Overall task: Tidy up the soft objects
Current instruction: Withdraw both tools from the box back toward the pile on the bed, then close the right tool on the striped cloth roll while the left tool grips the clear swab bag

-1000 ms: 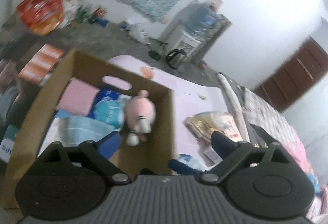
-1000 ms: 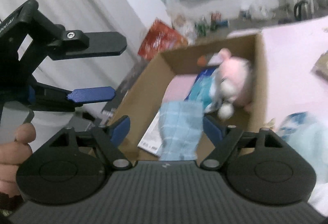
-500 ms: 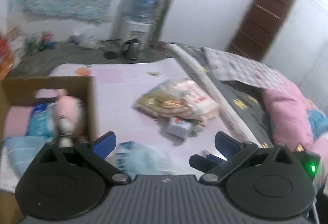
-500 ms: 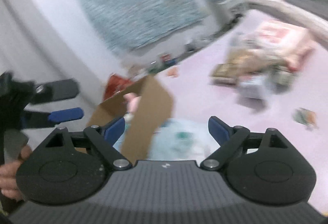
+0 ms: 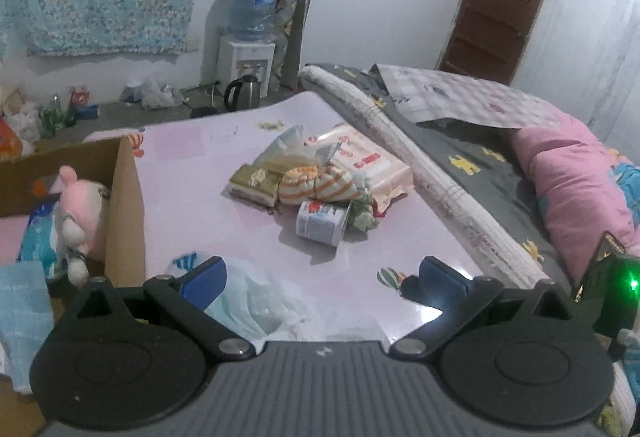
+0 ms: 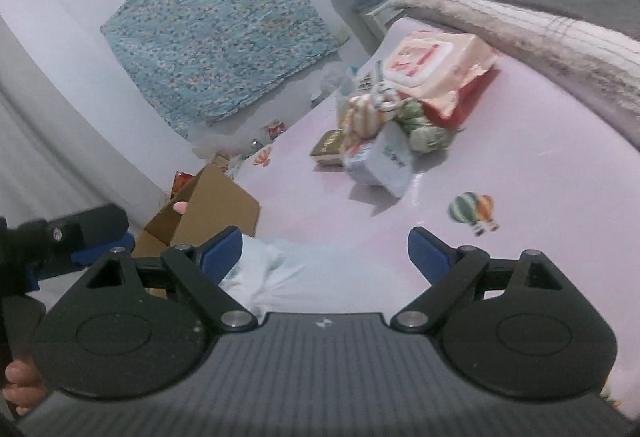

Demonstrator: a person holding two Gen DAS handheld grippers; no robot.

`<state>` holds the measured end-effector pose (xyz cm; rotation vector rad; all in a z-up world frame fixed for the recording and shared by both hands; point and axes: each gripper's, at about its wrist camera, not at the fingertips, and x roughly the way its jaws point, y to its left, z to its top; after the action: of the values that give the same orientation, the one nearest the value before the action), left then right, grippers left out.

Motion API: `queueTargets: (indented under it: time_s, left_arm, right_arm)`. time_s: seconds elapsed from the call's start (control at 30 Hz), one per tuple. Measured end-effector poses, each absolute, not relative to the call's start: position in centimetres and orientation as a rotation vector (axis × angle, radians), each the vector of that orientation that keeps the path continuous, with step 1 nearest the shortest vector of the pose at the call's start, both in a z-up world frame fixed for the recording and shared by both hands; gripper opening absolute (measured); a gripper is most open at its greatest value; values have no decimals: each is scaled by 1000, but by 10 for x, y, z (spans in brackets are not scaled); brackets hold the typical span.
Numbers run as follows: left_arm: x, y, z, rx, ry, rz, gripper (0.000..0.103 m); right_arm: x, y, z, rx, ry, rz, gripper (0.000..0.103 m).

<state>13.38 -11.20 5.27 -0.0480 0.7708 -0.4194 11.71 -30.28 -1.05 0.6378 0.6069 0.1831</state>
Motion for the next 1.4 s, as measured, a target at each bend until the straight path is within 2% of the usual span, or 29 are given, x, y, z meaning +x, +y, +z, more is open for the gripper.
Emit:
queueTargets:
  time_s: [0.33, 0.67, 0.93, 1.03, 1.1, 1.17, 1.23, 1.27, 1.4]
  left_arm:
    - [163, -133, 64, 83, 781, -352, 103]
    - [244, -146, 80, 177, 839, -292, 103]
    - [317, -135, 46, 79, 996, -192, 101]
    - [334, -128, 36, 35, 1040, -175, 100]
    - [345, -125, 29, -10, 1077, -171, 97]
    - [353, -123, 24, -68, 1109, -185, 96]
    - [360, -124, 22, -118, 1124, -211, 96]
    - [363, -126, 22, -137, 1130, -221, 96]
    - [378, -137, 21, -198, 1153, -246, 96]
  right_arm:
    - [131, -311, -1, 446, 587, 220, 90]
    - [218, -295, 53, 90, 499, 328, 90]
    - [321, -256, 32, -224, 701, 402, 88]
    - [343, -241, 19, -304, 788, 406, 79]
    - [356, -239, 8, -310, 862, 389, 68]
    - [364, -241, 3, -300, 900, 370, 51]
    - [362, -248, -1, -270, 903, 359, 41]
    - [361, -253, 0, -230, 908, 366, 38]
    - [345, -271, 7, -117, 857, 344, 36]
